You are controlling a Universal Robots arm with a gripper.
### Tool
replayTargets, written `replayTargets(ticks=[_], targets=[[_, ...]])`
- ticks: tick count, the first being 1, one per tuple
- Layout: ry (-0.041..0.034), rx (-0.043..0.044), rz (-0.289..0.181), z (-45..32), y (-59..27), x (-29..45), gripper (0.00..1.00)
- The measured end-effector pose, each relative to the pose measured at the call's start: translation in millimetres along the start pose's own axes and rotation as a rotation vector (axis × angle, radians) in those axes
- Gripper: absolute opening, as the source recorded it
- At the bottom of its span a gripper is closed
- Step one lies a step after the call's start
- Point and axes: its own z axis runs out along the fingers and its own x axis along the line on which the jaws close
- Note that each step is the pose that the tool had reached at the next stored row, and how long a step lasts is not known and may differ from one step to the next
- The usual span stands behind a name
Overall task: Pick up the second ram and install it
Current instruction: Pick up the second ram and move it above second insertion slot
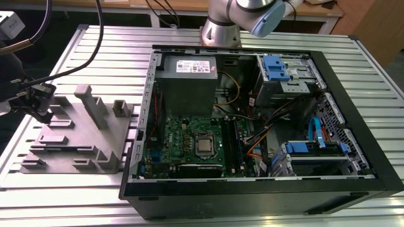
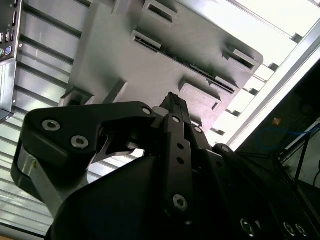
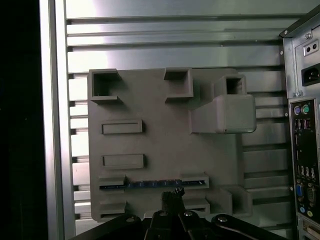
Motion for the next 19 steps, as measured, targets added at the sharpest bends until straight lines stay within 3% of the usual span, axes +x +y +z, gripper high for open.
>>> replayTargets(ticks=[13,19], targets=[[-0.0031,0.0027,-0.003,0.0,0.0,1.4,0.07],[0.0011,-0.0027,-0.093,0.9,-0.1,1.5,0.07]])
